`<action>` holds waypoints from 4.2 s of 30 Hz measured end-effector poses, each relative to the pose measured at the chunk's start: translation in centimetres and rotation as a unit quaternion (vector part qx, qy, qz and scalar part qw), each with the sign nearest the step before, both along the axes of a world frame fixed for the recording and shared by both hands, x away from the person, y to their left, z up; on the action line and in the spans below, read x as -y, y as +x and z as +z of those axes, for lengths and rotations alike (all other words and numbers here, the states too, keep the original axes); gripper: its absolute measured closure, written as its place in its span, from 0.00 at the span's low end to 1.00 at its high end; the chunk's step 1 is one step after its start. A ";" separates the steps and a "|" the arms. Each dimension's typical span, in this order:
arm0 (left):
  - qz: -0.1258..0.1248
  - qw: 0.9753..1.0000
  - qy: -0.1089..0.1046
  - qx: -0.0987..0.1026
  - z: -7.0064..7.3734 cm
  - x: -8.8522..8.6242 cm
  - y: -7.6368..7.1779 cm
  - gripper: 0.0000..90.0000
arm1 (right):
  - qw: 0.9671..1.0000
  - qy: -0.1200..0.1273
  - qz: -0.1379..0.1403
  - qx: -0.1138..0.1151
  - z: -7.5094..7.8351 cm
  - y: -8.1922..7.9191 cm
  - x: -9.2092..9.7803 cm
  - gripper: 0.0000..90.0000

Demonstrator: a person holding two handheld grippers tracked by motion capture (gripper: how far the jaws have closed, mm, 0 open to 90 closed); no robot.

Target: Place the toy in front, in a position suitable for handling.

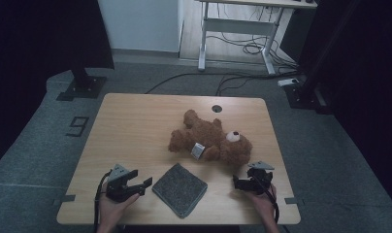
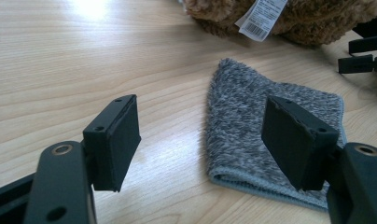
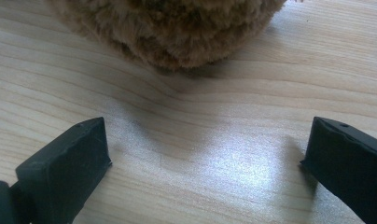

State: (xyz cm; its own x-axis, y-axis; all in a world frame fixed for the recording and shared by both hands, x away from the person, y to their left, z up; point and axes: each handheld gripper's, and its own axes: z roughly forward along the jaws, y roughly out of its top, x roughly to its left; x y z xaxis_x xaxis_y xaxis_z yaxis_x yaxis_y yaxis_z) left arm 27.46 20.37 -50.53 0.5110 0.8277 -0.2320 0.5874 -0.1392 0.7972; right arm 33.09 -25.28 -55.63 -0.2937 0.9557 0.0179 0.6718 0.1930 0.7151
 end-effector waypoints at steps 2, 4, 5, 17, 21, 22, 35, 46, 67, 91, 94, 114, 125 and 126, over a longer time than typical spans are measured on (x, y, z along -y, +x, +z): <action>-0.004 1.000 0.003 0.001 0.1 0.4 0.1 0.31 | 1.000 0.010 -0.002 0.002 0.0 -0.3 0.2 0.01; -0.009 1.000 0.005 0.003 0.4 0.8 0.3 0.31 | 1.000 0.021 -0.009 0.005 0.1 -0.7 0.4 0.02; -0.011 1.000 0.005 0.003 0.6 0.9 0.4 0.32 | 1.000 0.024 -0.010 0.005 0.1 -0.8 0.4 0.01; -0.032 0.999 0.018 0.018 2.9 2.5 3.2 0.33 | 0.997 0.067 -0.011 0.038 2.1 -1.8 1.0 0.02; -0.037 0.999 0.015 0.026 3.7 3.4 5.0 0.31 | 0.996 0.074 0.005 0.049 3.8 -1.5 0.8 0.00; -0.045 0.999 0.012 0.023 3.8 3.9 6.0 0.31 | 0.996 0.068 0.006 0.055 4.8 -1.2 0.8 0.00; -0.059 0.997 0.058 -0.006 3.2 6.7 11.4 0.24 | 0.993 0.092 0.012 0.074 6.9 1.5 0.7 0.00; -0.050 0.997 0.054 -0.013 2.4 9.5 15.0 0.24 | 0.994 0.089 0.020 0.059 6.6 4.4 -0.9 0.00; -0.052 0.998 0.046 -0.005 2.4 10.9 15.7 0.72 | 0.996 0.074 0.022 0.047 5.1 5.7 -1.6 0.48; -0.021 0.999 0.012 0.025 5.0 5.1 10.6 0.75 | 0.986 0.072 0.115 0.099 6.3 8.3 -6.4 0.55; -0.025 1.000 0.006 0.001 3.0 4.9 10.6 0.74 | 0.987 0.062 0.117 0.094 5.5 8.0 -6.3 0.54; -0.012 0.999 -0.036 -0.019 0.4 4.3 9.6 0.68 | 0.980 0.103 0.076 0.149 6.2 3.3 -4.3 0.30; -0.025 0.999 -0.028 -0.021 0.4 5.2 8.9 0.68 | 0.965 0.157 0.170 0.123 5.9 -0.8 -5.6 0.33; -0.025 0.999 -0.028 -0.021 0.4 5.2 8.9 0.68 | 0.963 0.158 0.184 0.117 5.8 -1.0 -6.1 0.32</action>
State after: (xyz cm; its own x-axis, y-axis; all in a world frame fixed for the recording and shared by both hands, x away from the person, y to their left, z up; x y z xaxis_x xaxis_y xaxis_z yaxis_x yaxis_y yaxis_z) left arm 36.37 15.19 -50.09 0.5408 0.7862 -0.2990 0.6139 -0.1259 0.7793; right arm 32.12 -19.15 -49.86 -0.6431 0.7438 0.1820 0.4124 0.1361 0.9008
